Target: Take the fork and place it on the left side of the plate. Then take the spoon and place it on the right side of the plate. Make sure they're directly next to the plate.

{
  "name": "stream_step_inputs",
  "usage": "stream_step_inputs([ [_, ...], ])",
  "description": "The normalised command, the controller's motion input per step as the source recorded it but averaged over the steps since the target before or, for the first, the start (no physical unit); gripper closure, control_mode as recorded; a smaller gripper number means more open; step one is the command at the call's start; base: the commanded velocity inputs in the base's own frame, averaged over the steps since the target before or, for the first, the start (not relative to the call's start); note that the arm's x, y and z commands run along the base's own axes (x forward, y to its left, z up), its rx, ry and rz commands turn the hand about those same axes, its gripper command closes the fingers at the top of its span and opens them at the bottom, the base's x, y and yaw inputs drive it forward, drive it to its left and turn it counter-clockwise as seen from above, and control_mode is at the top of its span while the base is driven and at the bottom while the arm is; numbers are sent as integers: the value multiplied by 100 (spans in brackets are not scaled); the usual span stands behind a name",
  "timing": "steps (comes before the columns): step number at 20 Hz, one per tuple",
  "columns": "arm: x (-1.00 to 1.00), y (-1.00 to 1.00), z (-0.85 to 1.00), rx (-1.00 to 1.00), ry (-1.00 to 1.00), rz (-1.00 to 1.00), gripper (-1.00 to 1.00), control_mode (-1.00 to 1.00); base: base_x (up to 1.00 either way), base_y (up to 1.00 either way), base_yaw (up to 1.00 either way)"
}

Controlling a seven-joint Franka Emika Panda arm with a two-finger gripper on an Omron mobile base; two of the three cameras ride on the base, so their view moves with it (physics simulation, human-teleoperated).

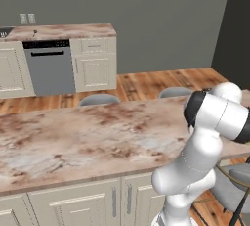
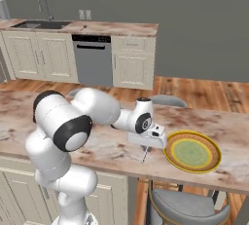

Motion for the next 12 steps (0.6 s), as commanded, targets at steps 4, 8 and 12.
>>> stream_step_inputs([
  [4, 18, -8, -19, 0, 0, 1, 100, -100, 0, 0, 0],
  [8, 25, -14, -13, 0, 0, 3, 100, -100, 0, 0, 0],
  [12, 25, -14, -14, 0, 0, 2, 100, -100, 0, 0, 0],
])
